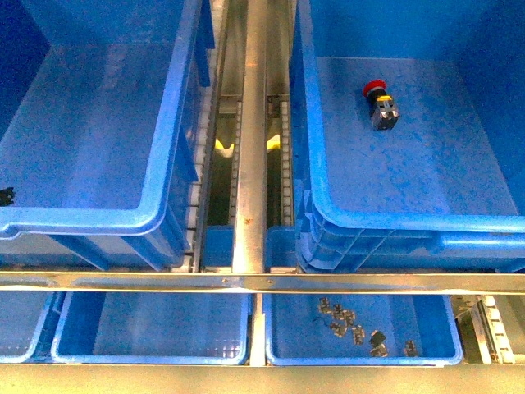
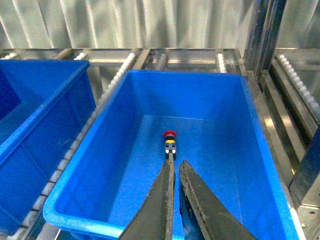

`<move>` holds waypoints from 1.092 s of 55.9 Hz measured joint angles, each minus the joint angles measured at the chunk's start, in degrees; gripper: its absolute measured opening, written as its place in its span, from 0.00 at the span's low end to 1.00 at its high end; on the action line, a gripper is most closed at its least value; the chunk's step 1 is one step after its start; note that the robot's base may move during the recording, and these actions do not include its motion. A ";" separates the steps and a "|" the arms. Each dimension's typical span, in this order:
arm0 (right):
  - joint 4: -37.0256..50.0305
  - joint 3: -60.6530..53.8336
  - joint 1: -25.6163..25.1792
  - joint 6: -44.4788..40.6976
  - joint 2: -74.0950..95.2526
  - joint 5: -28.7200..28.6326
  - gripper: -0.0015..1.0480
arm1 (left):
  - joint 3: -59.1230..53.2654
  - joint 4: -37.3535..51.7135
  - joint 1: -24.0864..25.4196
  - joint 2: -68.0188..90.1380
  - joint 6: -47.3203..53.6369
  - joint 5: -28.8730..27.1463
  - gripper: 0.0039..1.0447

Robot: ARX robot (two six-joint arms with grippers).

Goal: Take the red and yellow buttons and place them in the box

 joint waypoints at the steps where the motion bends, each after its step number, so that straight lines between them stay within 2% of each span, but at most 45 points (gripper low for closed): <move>1: -0.24 0.00 0.00 0.00 -0.26 -0.02 0.04 | 0.00 0.02 0.00 0.00 0.00 0.00 0.93; 3: -1.09 0.02 0.00 0.00 -1.09 -0.02 0.04 | 0.00 0.02 0.00 0.00 0.00 0.00 0.93; 8: -9.94 0.02 0.00 -0.02 -8.33 0.04 0.04 | 0.00 0.02 0.00 0.00 -0.02 0.00 0.93; 28: -10.60 0.02 0.00 -0.02 -10.38 0.00 0.04 | 0.00 0.02 0.00 0.00 0.00 0.00 0.93; 30: -10.60 0.02 0.00 -0.11 -10.40 0.00 0.06 | 0.00 0.00 0.00 0.00 0.00 0.00 0.93; 57: -10.60 0.02 0.00 -0.11 -10.38 0.00 0.92 | 0.00 0.00 0.00 0.00 0.00 0.00 0.93; 58: -10.60 0.02 0.00 -0.09 -10.38 0.00 0.95 | 0.00 0.02 0.00 0.00 0.00 0.00 0.93; 61: -10.60 0.02 0.00 -0.11 -10.38 0.09 0.93 | 0.00 0.02 0.00 0.00 0.00 0.07 0.93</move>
